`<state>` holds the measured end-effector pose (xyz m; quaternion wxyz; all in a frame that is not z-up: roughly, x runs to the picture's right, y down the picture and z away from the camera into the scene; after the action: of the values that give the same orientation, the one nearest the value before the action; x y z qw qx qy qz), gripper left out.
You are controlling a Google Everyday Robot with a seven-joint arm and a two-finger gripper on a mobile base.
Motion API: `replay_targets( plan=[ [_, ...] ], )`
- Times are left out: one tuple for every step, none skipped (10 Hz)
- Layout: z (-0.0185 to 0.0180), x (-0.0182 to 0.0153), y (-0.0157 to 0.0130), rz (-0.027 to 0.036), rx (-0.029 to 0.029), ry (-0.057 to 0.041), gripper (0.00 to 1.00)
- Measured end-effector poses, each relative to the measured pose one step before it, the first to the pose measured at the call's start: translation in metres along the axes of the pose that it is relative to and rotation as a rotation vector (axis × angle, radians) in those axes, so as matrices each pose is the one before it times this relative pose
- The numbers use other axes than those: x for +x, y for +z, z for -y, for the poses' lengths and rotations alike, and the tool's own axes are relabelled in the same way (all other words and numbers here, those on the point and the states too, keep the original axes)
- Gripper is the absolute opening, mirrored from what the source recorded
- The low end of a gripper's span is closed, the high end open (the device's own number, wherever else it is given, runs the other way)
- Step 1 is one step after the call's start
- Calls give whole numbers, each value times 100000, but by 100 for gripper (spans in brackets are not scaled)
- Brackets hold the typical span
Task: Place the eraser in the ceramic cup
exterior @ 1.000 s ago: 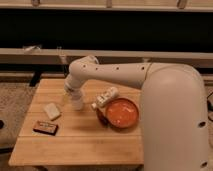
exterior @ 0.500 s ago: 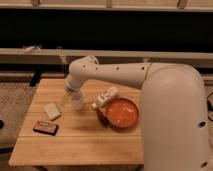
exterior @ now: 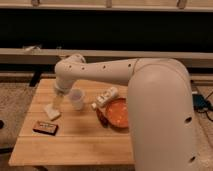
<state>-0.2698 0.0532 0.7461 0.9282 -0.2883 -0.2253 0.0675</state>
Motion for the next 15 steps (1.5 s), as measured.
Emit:
replay_targets(
  plan=[
    [-1280,-1161,621,-1213,-1547,-1968,80],
    [-1760,-1603,1010,-1500,-2618,-2767,80],
    [-1331,-1238,902,-1181,-2083,-2309,80],
    [-1751,-1599,1399,-1737,-3200,-3389,80],
    [-1137,-1196,1409,-1005,-2911,-2407,80],
    [-966,-941,1897,-857,-3248,-2239,80],
    [-530,-388,1809,-1126,-2536,-1732,80],
    [-443,-136,1860,-1216,-2217,-1423,80],
    [-337,38,1701,-1264,-1849,-974,80],
    [-366,94,1687,-1578,-1909,-939,80],
    [-316,68,1196,-1497,-1472,-740,80],
    [-198,57,915,-1665,-1269,-499,80],
    [34,503,718,-2191,-1114,139,80],
    [375,424,390,-1637,-183,530,80],
    [355,320,15,-697,116,784,80]
  ],
)
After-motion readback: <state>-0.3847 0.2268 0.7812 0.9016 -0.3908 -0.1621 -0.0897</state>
